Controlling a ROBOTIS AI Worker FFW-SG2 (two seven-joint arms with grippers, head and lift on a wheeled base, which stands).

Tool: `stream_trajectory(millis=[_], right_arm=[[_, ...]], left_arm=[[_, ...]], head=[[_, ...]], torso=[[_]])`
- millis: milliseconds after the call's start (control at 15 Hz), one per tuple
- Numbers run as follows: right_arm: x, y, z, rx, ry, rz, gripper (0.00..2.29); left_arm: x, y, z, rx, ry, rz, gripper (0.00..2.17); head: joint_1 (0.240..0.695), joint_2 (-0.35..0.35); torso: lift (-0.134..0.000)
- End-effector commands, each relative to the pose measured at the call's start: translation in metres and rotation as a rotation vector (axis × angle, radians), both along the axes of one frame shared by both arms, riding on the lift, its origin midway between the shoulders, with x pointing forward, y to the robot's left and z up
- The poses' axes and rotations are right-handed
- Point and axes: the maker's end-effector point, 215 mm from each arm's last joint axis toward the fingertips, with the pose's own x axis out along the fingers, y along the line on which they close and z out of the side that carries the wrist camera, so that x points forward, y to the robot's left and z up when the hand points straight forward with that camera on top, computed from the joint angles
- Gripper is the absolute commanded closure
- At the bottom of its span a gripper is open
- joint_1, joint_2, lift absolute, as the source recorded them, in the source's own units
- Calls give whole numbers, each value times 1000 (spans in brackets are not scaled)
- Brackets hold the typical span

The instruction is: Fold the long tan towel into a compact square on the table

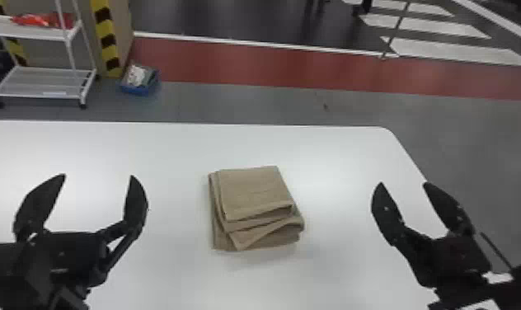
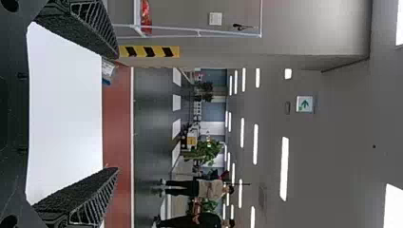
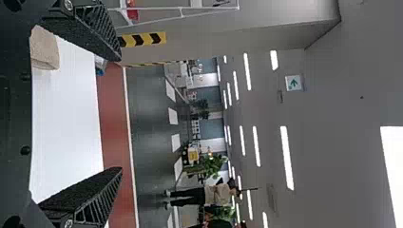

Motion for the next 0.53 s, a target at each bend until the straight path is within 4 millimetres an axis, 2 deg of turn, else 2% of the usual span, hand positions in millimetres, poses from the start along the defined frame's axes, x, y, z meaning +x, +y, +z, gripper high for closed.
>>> stream_trajectory(millis=[0, 133, 467], right_arm=[[3, 12, -1, 18, 7, 17, 66], [6, 17, -1, 24, 6, 7, 70], [10, 8, -1, 28, 7, -38, 70]], left_arm=[[-1, 1, 4, 1, -4, 2, 46], [0, 3, 4, 7, -1, 5, 46], [3, 9, 2, 23, 9, 6, 46]], head=[[695, -193], [695, -181], [695, -166]], torso=[[-125], [-125], [-125]])
